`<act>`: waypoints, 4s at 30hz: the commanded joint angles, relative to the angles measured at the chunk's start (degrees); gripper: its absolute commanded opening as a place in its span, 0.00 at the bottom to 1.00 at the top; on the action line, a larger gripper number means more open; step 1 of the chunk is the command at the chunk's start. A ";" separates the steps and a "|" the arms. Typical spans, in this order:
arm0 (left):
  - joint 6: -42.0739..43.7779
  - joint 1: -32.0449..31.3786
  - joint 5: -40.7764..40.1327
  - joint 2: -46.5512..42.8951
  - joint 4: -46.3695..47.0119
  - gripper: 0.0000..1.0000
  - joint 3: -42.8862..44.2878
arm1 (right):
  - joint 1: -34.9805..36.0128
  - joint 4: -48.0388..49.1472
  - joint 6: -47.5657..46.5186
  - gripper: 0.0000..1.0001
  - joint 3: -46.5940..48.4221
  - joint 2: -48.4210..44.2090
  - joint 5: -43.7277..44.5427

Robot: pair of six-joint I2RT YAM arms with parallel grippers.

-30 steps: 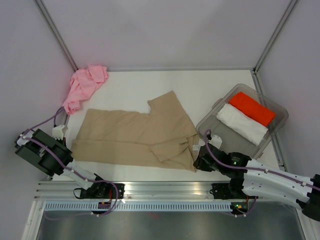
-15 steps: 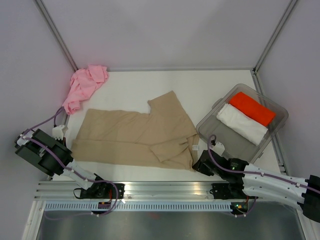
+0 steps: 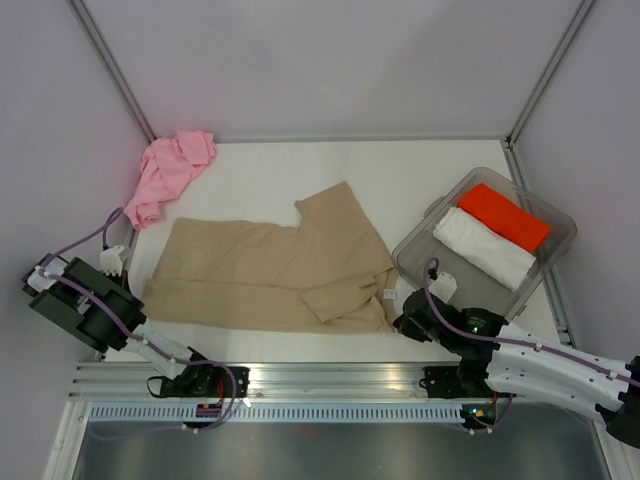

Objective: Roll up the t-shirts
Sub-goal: Fold the tshirt

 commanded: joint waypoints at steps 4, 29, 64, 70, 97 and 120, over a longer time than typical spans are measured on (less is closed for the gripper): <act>0.86 2.72 3.63 -0.94 4.69 0.02 6.45 | -1.61 -8.29 -6.25 0.00 5.64 1.48 1.02; 5.69 2.90 3.19 -2.17 1.35 0.02 2.76 | -0.91 2.43 -21.20 0.43 9.16 17.56 -9.09; 3.94 2.90 3.80 -0.15 1.26 0.02 6.36 | 6.04 0.68 -17.78 0.05 6.35 24.60 -4.17; 3.32 2.90 3.89 0.02 1.35 0.02 8.64 | 3.06 -8.99 -16.63 0.00 9.42 20.91 -3.11; 11.83 2.81 -1.29 -2.08 3.72 0.30 -2.33 | -1.70 -7.76 -23.04 0.26 10.39 21.26 -9.71; 2.36 -23.54 5.64 -25.72 1.87 0.49 -10.16 | -1.88 0.03 -31.21 0.40 26.65 29.77 -3.64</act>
